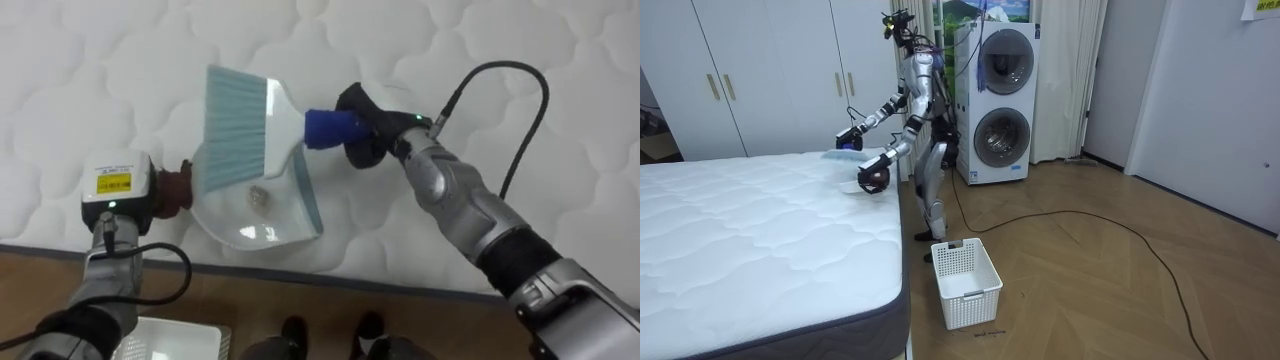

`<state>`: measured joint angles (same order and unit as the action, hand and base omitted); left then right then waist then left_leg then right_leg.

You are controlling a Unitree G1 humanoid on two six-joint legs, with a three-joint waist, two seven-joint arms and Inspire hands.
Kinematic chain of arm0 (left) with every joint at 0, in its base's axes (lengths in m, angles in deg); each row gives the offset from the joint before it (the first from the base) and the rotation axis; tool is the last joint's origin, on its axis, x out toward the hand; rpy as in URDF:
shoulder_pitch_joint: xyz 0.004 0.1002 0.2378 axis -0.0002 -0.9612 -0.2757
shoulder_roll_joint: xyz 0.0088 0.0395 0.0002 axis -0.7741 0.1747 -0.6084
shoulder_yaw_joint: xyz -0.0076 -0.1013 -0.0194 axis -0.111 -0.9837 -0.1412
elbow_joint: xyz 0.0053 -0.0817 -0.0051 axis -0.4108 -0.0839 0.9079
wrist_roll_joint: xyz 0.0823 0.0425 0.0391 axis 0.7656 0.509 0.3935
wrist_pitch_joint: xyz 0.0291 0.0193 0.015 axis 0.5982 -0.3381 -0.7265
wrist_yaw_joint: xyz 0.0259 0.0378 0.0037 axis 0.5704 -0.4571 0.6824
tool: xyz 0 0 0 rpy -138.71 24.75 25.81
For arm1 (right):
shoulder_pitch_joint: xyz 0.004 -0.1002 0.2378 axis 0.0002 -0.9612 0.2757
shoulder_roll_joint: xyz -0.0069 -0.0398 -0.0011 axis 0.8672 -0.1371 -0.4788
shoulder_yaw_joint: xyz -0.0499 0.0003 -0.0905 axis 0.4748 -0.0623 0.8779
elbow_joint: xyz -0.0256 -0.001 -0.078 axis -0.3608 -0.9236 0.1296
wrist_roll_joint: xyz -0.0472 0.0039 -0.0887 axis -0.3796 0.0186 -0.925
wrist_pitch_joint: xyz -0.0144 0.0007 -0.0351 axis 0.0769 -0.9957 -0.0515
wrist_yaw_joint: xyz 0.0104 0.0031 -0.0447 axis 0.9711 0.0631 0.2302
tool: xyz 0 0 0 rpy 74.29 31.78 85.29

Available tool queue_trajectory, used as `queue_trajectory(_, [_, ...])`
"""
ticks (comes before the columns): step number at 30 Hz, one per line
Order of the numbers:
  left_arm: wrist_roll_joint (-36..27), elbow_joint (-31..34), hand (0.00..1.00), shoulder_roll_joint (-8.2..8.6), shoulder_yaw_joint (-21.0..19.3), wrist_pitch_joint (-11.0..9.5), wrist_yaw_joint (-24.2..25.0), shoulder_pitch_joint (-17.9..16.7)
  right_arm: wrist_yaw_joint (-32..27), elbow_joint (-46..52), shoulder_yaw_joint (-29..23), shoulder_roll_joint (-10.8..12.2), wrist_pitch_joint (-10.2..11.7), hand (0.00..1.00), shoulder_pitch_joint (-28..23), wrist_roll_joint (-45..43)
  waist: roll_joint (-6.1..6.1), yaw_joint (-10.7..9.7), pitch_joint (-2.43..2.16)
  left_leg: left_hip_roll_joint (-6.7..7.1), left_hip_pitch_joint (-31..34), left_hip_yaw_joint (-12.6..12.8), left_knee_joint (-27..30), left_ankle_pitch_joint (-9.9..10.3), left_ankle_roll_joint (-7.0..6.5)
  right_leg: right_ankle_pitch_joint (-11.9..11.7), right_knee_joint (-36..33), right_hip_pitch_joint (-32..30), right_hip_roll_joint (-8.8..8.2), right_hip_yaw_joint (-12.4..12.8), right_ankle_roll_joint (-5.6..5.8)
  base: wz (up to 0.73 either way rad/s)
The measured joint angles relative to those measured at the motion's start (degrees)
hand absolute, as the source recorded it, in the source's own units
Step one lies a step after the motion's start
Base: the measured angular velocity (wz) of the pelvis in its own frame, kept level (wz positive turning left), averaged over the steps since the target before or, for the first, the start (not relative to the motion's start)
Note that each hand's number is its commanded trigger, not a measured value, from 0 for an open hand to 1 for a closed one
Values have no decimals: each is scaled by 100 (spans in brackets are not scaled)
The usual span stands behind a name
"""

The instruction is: Clean bed

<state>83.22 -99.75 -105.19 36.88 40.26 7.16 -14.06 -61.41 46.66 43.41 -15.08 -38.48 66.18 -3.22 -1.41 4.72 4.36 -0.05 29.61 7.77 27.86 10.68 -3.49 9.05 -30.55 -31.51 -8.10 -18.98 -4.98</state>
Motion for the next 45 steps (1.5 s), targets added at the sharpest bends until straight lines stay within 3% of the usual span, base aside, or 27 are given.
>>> queue_trajectory(5, [-136,-51,100,2,-172,-124,-159,-146,-402,2,-402,-45,93,100,-329,200,-9,-105,-6,9,-40,-3,-7,-1,0,20,4,28,-5,9,9,2])
queue_trajectory(10, [-396,-169,100,19,-215,-175,-180,-214,-618,-3,-570,-267,94,100,-645,738,-46,-306,-29,63,-115,-20,-12,-8,-12,61,-64,63,-20,153,69,3])
queue_trajectory(12, [-351,-5,100,18,-440,-275,-183,-359,-806,-3,-993,-296,118,100,-804,880,-123,-323,-92,72,-173,2,-25,-7,-15,69,-9,72,26,319,94,-11])
queue_trajectory(13, [-350,49,100,15,-490,-290,-187,-376,-874,-3,-1109,-319,124,76,-839,941,-137,-326,-102,72,-193,0,-46,-5,-19,61,4,91,28,318,96,-5])
queue_trajectory(14, [-348,99,100,16,-557,-343,-189,-390,-967,-3,-1307,-408,124,58,-906,1125,-153,-341,-113,66,-250,-19,-65,-6,-20,38,66,174,53,317,108,0])
queue_trajectory(15, [-339,200,100,1,-627,-377,-200,-481,-1062,-2,-1478,-501,125,25,-985,1310,-171,-357,-138,56,-357,-18,-116,-6,-21,17,134,292,74,316,118,0])
queue_trajectory(16, [-326,267,100,-7,-677,-393,-214,-556,-1120,-1,-1544,-538,126,0,-1029,1400,-182,-365,-155,55,-435,-16,-154,-6,-21,3,183,368,84,316,123,-9])
queue_trajectory(18, [-326,548,100,-12,-889,-463,-271,-863,-1289,0,-1856,-695,134,0,-1246,1932,-260,-433,-256,44,-746,-22,-372,-15,-21,-26,401,696,161,337,159,-3])
queue_trajectory(21, [-383,719,100,-17,-1054,-512,-298,-1066,-1464,-1,-2288,-863,141,0,-1438,2647,-309,-457,-343,12,-1205,-13,-681,-54,-17,-142,825,1203,280,347,208,-4])
queue_trajectory(23, [-374,926,100,-18,-1247,-584,-300,-1292,-1568,3,-2586,-916,173,0,-1577,2939,-310,-464,-371,-13,-1471,0,-850,-60,-17,-230,1081,1518,360,349,232,-9])
queue_trajectory(26, [-354,1411,100,-22,-1529,-621,-298,-1655,-1690,84,-2894,-1076,169,0,-1918,3303,-328,-465,-388,-27,-1773,-2,-1018,-59,-16,-314,1413,1865,473,493,284,-1])
queue_trajectory(29, [-369,2058,100,-22,-1790,-625,-288,-2077,-1720,207,-3055,-1113,162,0,-2232,3745,-331,-442,-394,-23,-1993,6,-1145,-57,-16,-332,1497,2043,506,639,307,-2])
queue_trajectory(32, [-350,2499,100,-21,-1997,-651,-282,-2265,-1712,284,-3106,-1113,161,0,-2290,3909,-326,-430,-401,-17,-2192,4,-1271,-58,-15,-305,1503,2179,530,800,350,0])
queue_trajectory(34, [-367,2797,100,-20,-2133,-736,-284,-2463,-1716,503,-3198,-1114,164,0,-2346,4018,-306,-432,-414,-20,-2377,-6,-1362,-53,-5,-300,1587,2367,548,786,359,2])
queue_trajectory(36, [-373,3165,100,-15,-2239,-759,-286,-2729,-1726,723,-3278,-1138,166,0,-2382,4194,-291,-423,-455,-20,-2572,-27,-1447,-37,14,-297,1707,2609,570,781,363,5])
queue_trajectory(40, [-425,3313,100,25,-2280,-795,-271,-2910,-1728,827,-3304,-1143,166,0,-2430,4303,-249,-347,-473,-21,-2796,-93,-1495,-7,27,-294,1837,2928,593,753,371,9])
queue_trajectory(43, [-449,3451,100,49,-2290,-860,-134,-3163,-1729,827,-3494,-1143,164,0,-2513,4595,-192,-336,-488,15,-2933,-286,-1501,5,30,-264,1892,3169,585,692,413,33])
queue_trajectory(45, [-476,3461,100,69,-2292,-866,-13,-3235,-1841,848,-3577,-1143,164,0,-2570,4687,-189,-370,-491,96,-2937,-592,-1463,-6,35,-193,1890,3297,569,699,458,59])
